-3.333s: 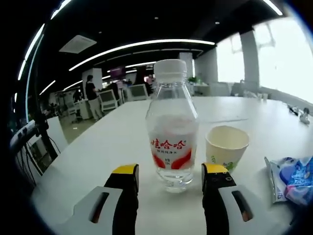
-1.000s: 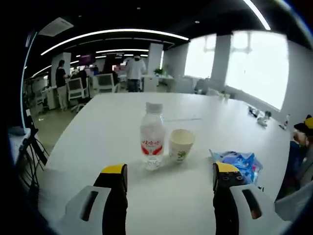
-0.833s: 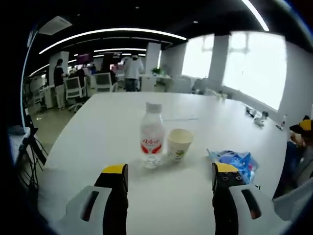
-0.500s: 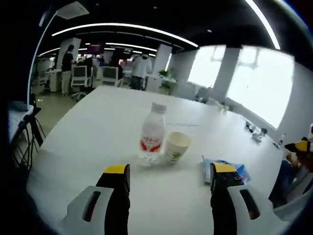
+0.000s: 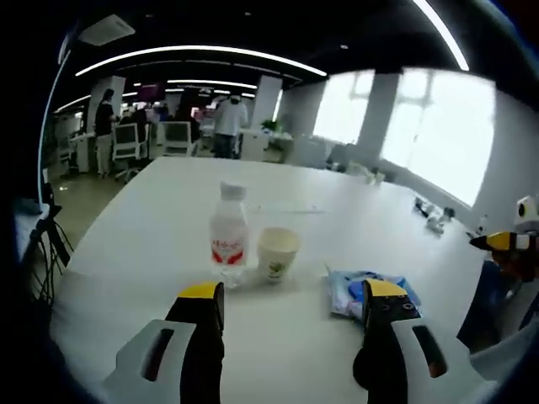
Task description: Arrange the tabletop items into an orderly group along one side of the table until the central work area is clear of visible clutter.
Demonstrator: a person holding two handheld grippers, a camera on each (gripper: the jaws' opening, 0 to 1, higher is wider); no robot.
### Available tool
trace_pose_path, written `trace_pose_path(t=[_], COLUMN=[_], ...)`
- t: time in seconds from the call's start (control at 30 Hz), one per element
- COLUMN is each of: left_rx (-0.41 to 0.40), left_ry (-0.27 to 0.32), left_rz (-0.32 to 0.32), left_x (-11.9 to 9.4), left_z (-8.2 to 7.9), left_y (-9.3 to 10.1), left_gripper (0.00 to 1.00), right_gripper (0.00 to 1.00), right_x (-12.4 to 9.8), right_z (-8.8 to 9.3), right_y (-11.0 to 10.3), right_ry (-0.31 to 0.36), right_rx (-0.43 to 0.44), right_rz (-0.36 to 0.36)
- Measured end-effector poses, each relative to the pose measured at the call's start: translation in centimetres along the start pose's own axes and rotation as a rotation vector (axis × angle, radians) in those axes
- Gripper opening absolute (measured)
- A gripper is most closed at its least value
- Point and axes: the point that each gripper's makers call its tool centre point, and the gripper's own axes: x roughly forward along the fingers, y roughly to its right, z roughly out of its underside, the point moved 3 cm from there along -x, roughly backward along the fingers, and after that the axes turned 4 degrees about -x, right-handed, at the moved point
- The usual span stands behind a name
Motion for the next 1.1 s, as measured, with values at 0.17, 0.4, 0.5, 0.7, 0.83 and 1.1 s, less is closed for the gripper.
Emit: trace_pose_path(t=[0.17, 0.4, 0.5, 0.7, 0.83, 1.1], left_rx=[0.012, 0.037, 0.038, 0.059, 0.062, 0.073], left_ry=[-0.02, -0.096, -0.111, -0.17, -0.21, -0.26], left_rz=[0.009, 0.036, 0.042, 0.063, 0.072, 0.069], left_x=[0.8, 2.5, 3.3, 4.9, 5.9, 6.7], left_z=[0.8, 2.6, 3.3, 4.9, 6.2, 8.3], left_y=[2.4, 5.5, 6.2, 7.5, 8.5, 9.3], left_gripper=[0.61, 0.57, 0.57, 0.57, 0.56, 0.56], right_gripper=[0.38, 0.37, 0.37, 0.36, 0.35, 0.34], right_x=[0.1, 1.4, 2.1, 3.9, 4.9, 6.9], right_z=[-0.2, 1.4, 2.5, 4.3, 5.6, 7.5], right_y=[1.8, 4.0, 4.2, 4.8, 5.0, 5.8], right_ry=[-0.004, -0.049, -0.094, -0.153, -0.192, -0.24], right_rx=[0.018, 0.044, 0.014, -0.016, -0.03, -0.057], right_rz=[-0.012, 0.007, -0.002, -0.023, -0.035, -0.057])
